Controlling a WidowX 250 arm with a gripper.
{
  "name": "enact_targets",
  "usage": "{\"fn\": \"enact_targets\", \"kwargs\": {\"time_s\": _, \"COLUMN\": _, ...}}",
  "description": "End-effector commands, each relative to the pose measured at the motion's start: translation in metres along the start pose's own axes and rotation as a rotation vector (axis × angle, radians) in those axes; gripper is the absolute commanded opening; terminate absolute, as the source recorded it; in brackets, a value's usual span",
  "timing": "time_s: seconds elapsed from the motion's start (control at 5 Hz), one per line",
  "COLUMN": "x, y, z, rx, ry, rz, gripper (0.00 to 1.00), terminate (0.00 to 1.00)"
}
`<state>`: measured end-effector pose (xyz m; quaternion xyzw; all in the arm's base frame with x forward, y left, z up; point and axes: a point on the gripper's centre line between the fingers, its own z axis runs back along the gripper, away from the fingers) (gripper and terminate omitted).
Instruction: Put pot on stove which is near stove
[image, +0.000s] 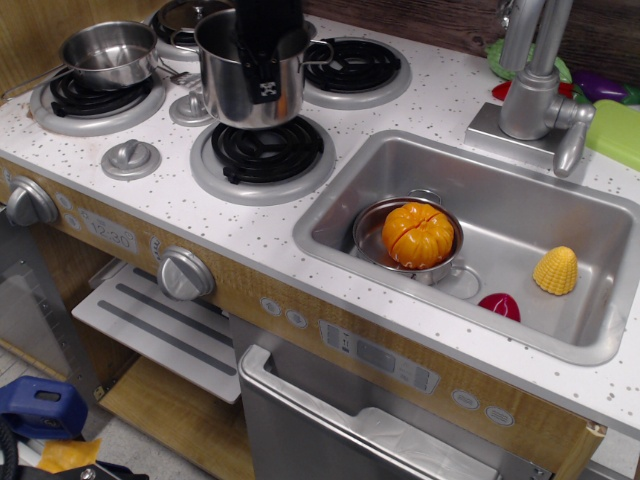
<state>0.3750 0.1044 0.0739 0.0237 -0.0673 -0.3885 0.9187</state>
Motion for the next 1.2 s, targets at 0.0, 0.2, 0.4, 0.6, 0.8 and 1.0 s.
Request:
{"fn": "enact_targets", "kwargs": {"time_s": 0.0, "x": 0.0071, "y": -0.0076, "z": 0.0147, "rx": 0.032, "ry": -0.061, "rz": 0.047, "gripper": 0.00, "terminate": 0.00}}
{"fn": "enact_targets", "kwargs": {"time_s": 0.2, "x": 0.0053, "y": -0.0102, "z": 0.0141, "rx": 0.038, "ry": -0.069, "rz": 0.047, "gripper": 0.00, "terminate": 0.00}}
{"fn": "enact_targets", "kwargs": {"time_s": 0.4, "x": 0.0050, "y": -0.0094, "z": 0.0140, "rx": 0.040, "ry": -0.083, "rz": 0.036, "gripper": 1.00, "terminate": 0.00}}
{"fn": "enact_targets", "kwargs": {"time_s": 0.6, "x": 0.0053, "y": -0.0102, "z": 0.0131, "rx": 0.065, "ry": -0.078, "rz": 0.034, "gripper": 1.00, "terminate": 0.00}}
{"fn": "enact_targets", "kwargs": {"time_s": 0.8, "x": 0.0053, "y": -0.0102, "z": 0.0131, "rx": 0.065, "ry": -0.078, "rz": 0.034, "gripper": 1.00, "terminate": 0.00}}
{"fn": "enact_targets", "kwargs": {"time_s": 1.0, "x": 0.0053, "y": -0.0102, "z": 0.0131, "rx": 0.065, "ry": -0.078, "rz": 0.034, "gripper": 1.00, "terminate": 1.00}}
